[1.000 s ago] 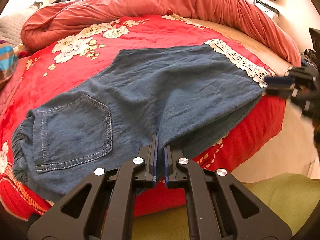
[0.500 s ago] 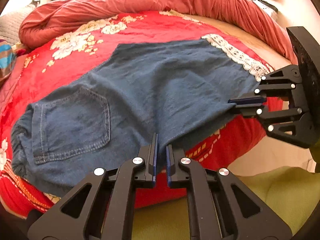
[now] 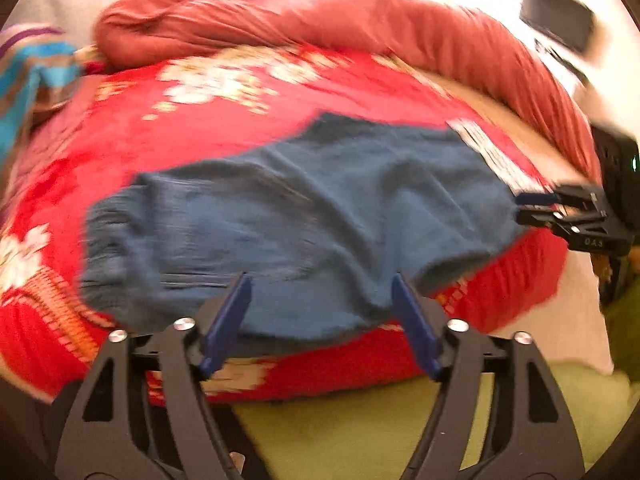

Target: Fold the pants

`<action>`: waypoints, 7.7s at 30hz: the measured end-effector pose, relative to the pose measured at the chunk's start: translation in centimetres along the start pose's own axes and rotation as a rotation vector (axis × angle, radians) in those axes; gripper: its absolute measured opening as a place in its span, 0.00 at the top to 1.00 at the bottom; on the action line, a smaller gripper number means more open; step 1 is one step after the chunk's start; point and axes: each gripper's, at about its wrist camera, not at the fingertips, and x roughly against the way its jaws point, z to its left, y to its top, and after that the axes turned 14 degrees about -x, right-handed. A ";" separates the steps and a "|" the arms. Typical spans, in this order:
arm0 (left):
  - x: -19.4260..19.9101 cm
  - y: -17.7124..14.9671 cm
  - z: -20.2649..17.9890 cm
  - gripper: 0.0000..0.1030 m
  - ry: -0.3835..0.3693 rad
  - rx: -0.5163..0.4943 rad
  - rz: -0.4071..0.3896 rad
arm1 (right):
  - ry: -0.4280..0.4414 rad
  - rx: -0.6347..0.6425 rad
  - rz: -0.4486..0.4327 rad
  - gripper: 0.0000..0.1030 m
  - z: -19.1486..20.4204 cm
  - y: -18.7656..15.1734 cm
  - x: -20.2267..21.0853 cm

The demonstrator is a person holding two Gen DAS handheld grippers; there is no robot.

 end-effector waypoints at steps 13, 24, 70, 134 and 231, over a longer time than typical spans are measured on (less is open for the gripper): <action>-2.0 -2.2 8.7 0.43 0.214 0.318 0.088 | -0.084 -0.144 0.015 0.63 -5.2 -0.7 -0.7; -1.0 -2.9 9.8 0.60 0.296 0.290 0.060 | -0.069 -0.171 0.019 0.62 -6.0 -0.9 -1.0; -14.8 13.1 2.2 0.26 0.039 -0.002 0.139 | -0.084 -0.379 -0.062 0.62 -15.9 10.2 -4.6; -8.0 1.3 -0.1 0.08 0.424 -0.130 0.245 | -0.107 0.042 -0.038 0.33 -0.9 1.7 -4.1; -15.9 17.7 -12.3 0.09 0.009 -0.332 0.143 | -0.001 -0.415 -0.151 0.24 -12.3 -1.1 1.8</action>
